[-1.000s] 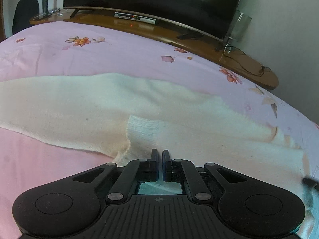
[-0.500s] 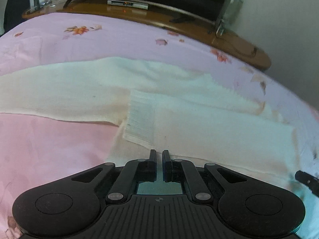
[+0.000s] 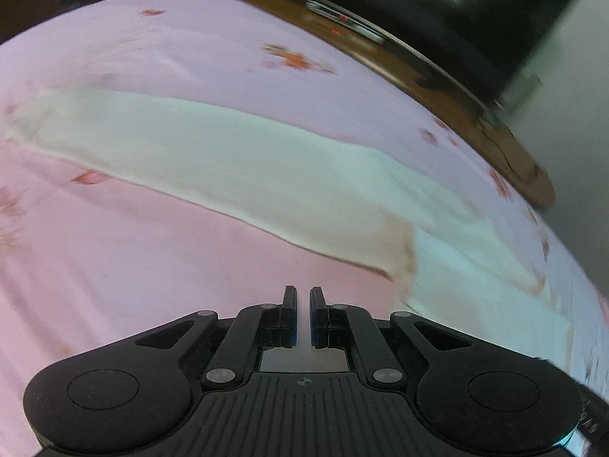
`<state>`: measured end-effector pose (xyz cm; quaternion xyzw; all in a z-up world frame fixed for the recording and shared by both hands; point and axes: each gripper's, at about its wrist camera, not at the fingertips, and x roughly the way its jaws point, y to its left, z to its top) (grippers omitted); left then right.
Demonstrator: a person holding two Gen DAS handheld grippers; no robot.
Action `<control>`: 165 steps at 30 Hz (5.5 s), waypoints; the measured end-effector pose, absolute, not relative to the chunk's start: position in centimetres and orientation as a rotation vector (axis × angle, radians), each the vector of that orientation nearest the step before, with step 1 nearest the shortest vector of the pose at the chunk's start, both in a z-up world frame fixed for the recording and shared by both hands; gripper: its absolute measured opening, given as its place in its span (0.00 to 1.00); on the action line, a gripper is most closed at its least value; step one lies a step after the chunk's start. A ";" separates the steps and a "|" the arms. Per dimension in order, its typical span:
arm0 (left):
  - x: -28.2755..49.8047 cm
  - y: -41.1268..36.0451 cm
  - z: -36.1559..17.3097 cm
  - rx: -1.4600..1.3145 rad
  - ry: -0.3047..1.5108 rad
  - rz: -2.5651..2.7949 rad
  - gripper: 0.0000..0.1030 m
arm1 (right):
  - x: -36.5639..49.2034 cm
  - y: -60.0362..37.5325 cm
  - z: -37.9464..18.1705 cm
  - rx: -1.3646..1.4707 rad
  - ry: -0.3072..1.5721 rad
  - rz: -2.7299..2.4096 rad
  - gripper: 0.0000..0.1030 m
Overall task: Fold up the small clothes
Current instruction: 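Grasp the other sleeve cuff with the left gripper, then fold the held sleeve across the sweater body and open the left gripper, then grasp the sweater side edge with the right gripper and fold it inward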
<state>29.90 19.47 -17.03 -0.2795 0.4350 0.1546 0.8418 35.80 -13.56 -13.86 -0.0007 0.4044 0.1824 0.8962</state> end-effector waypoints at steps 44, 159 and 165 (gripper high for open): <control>24.8 36.6 -21.4 -0.983 0.692 0.712 0.04 | 39.5 -0.8 -17.5 -0.064 0.876 0.558 0.33; 34.4 8.7 -17.9 -0.136 0.791 0.120 1.00 | 38.5 -23.6 -14.6 0.043 0.754 0.159 0.06; 34.6 9.6 -18.2 -0.138 0.795 0.185 1.00 | 39.0 -24.5 -15.4 0.042 0.779 0.142 0.06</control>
